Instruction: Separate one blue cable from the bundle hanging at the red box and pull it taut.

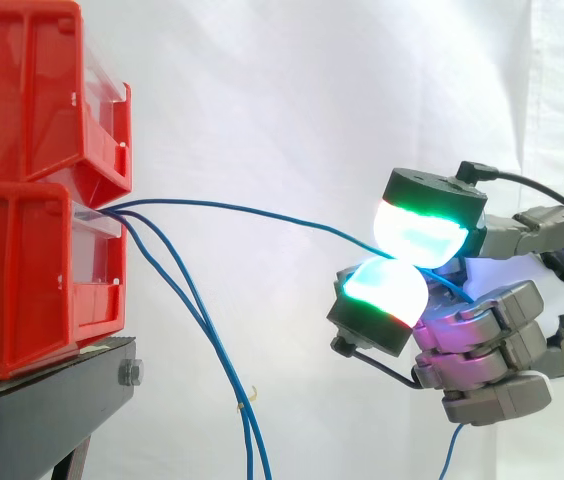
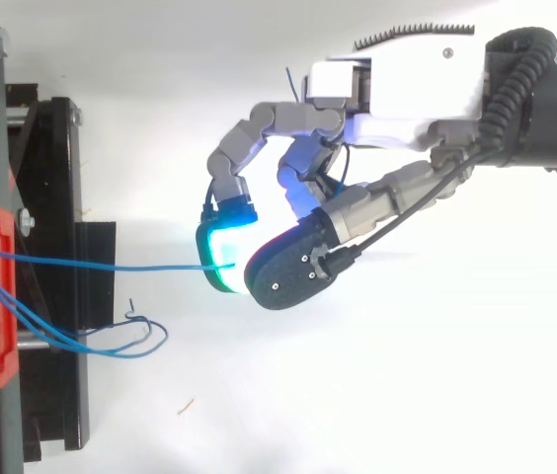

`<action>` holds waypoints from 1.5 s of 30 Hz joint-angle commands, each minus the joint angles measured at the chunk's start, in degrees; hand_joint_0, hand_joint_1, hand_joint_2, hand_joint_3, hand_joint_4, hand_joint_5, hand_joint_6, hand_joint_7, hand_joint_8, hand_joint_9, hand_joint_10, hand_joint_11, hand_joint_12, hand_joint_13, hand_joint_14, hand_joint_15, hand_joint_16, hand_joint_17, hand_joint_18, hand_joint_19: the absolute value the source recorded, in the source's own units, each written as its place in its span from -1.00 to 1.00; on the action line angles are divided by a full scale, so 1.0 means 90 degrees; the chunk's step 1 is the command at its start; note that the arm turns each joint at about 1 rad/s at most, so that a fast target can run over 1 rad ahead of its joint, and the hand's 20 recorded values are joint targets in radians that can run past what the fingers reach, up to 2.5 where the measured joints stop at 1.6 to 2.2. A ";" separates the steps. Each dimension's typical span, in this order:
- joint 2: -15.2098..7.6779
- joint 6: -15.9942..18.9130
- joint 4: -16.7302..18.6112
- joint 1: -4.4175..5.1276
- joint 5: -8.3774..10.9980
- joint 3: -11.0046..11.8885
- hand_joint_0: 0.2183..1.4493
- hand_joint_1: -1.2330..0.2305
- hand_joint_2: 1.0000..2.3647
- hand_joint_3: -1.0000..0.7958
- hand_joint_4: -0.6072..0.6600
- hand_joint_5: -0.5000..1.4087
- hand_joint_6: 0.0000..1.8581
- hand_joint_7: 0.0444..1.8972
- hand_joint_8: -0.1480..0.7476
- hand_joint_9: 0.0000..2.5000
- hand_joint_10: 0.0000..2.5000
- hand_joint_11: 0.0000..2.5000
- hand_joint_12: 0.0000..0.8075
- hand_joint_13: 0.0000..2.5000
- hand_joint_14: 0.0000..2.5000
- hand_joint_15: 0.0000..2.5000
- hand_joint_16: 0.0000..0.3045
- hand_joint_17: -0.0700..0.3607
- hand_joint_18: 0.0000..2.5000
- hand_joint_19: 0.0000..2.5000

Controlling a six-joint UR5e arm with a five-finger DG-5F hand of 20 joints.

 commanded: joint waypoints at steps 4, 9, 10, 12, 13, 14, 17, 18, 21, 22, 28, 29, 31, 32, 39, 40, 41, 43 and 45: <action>0.0000 0.0004 -0.0215 0.0020 -0.0023 -0.0002 0.06 -0.47 -0.97 0.06 -0.26 -0.71 0.04 0.03 -0.15 -0.25 -0.02 0.00 -0.33 -0.46 0.89 -0.09 -0.86 -0.45 -0.18 0.51; 0.0000 -0.0016 -0.0167 0.0020 0.0006 -0.0002 0.05 -0.47 -0.97 0.07 -0.26 -0.71 0.04 0.02 -0.15 -0.26 -0.03 0.02 -0.33 -0.46 0.88 -0.07 -0.86 -0.45 -0.18 0.51; 0.0000 -0.0026 -0.0157 0.0020 0.0006 -0.0002 0.05 -0.47 -0.97 0.07 -0.26 -0.71 0.04 0.02 -0.15 -0.26 -0.03 0.01 -0.34 -0.46 0.88 -0.07 -0.86 -0.45 -0.18 0.50; 0.0000 -0.0026 -0.0157 0.0020 0.0006 0.0008 0.05 -0.47 -0.97 0.07 -0.26 -0.71 0.04 0.03 -0.15 -0.26 -0.03 0.02 -0.34 -0.46 0.88 -0.09 -0.86 -0.45 -0.18 0.51; 0.0000 -0.0026 -0.0157 0.0020 0.0006 -0.0002 0.05 -0.48 -0.97 0.07 -0.25 -0.71 0.04 0.03 -0.15 -0.26 -0.03 0.02 -0.33 -0.46 0.87 -0.07 -0.86 -0.44 -0.18 0.51; 0.0000 -0.0026 -0.0157 0.0020 0.0006 0.0008 0.03 -0.48 -0.97 0.08 -0.23 -0.71 0.04 0.03 -0.15 -0.26 -0.03 0.02 -0.34 -0.46 0.86 -0.07 -0.86 -0.45 -0.18 0.50; 0.0000 -0.0026 -0.0157 0.0020 0.0006 -0.0002 0.02 -0.49 -0.97 0.10 -0.23 -0.70 0.04 0.04 -0.13 -0.25 -0.03 0.00 -0.33 -0.45 0.86 -0.09 -0.86 -0.45 -0.17 0.49; 0.0000 -0.0026 -0.0157 0.0020 0.0006 -0.0002 0.02 -0.48 -0.97 0.11 -0.23 -0.70 0.04 0.04 -0.13 -0.25 -0.03 0.00 -0.33 -0.45 0.86 -0.09 -0.86 -0.45 -0.17 0.49; 0.0000 -0.0026 -0.0157 0.0020 0.0016 -0.0002 0.03 -0.49 -0.97 0.11 -0.23 -0.70 0.04 0.04 -0.13 -0.25 -0.01 -0.01 -0.32 -0.45 0.89 -0.11 -0.85 -0.44 -0.17 0.50; 0.0000 -0.0026 -0.0157 0.0020 0.0006 -0.0002 0.02 -0.49 -0.97 0.11 -0.23 -0.70 0.04 0.04 -0.11 -0.25 -0.01 -0.01 -0.32 -0.45 0.90 -0.12 -0.85 -0.44 -0.17 0.50; 0.0000 -0.0026 -0.0157 0.0020 0.0016 -0.0002 0.03 -0.49 -0.98 0.13 -0.27 -0.69 0.04 0.04 -0.12 -0.24 0.01 -0.03 -0.33 -0.45 0.92 -0.13 -0.85 -0.44 -0.16 0.52; 0.0000 -0.0026 -0.0157 0.0020 0.0016 -0.0002 0.03 -0.49 -0.98 0.14 -0.27 -0.69 0.04 0.04 -0.13 -0.23 0.03 -0.03 -0.33 -0.45 0.95 -0.14 -0.85 -0.44 -0.16 0.52; 0.0000 -0.0026 -0.0157 0.0020 0.0016 -0.0002 0.03 -0.49 -0.98 0.14 -0.28 -0.69 0.04 0.04 -0.12 -0.23 0.05 -0.04 -0.34 -0.45 0.97 -0.15 -0.85 -0.44 -0.15 0.53; 0.0000 -0.0026 -0.0157 0.0020 0.0016 -0.0002 0.03 -0.49 -0.98 0.14 -0.27 -0.69 0.04 0.04 -0.12 -0.22 0.06 -0.05 -0.34 -0.45 0.98 -0.14 -0.85 -0.44 -0.15 0.53; 0.0000 -0.0026 -0.0157 0.0020 0.0016 -0.0002 0.03 -0.49 -0.98 0.15 -0.27 -0.69 0.04 0.05 -0.13 -0.22 0.09 -0.06 -0.35 -0.45 1.00 -0.12 -0.86 -0.45 -0.15 0.53; 0.0000 -0.0026 -0.0157 0.0020 0.0016 0.0008 0.03 -0.49 -0.98 0.15 -0.27 -0.69 0.04 0.06 -0.12 -0.22 0.10 -0.06 -0.35 -0.46 1.00 -0.12 -0.87 -0.46 -0.15 0.54; 0.0000 -0.0026 -0.0157 0.0020 0.0016 0.0008 0.03 -0.49 -0.98 0.15 -0.27 -0.69 0.04 0.06 -0.13 -0.22 0.10 -0.06 -0.35 -0.46 1.00 -0.12 -0.86 -0.46 -0.15 0.54; 0.0000 -0.0026 -0.0157 0.0020 0.0016 -0.0002 0.03 -0.49 -0.98 0.15 -0.27 -0.69 0.04 0.05 -0.14 -0.21 0.12 -0.07 -0.35 -0.46 1.00 -0.13 -0.86 -0.45 -0.15 0.53; 0.0000 -0.0026 -0.0157 0.0020 0.0016 -0.0002 0.03 -0.49 -0.98 0.14 -0.28 -0.69 0.04 0.05 -0.14 -0.21 0.12 -0.06 -0.36 -0.47 1.00 -0.12 -0.86 -0.45 -0.15 0.52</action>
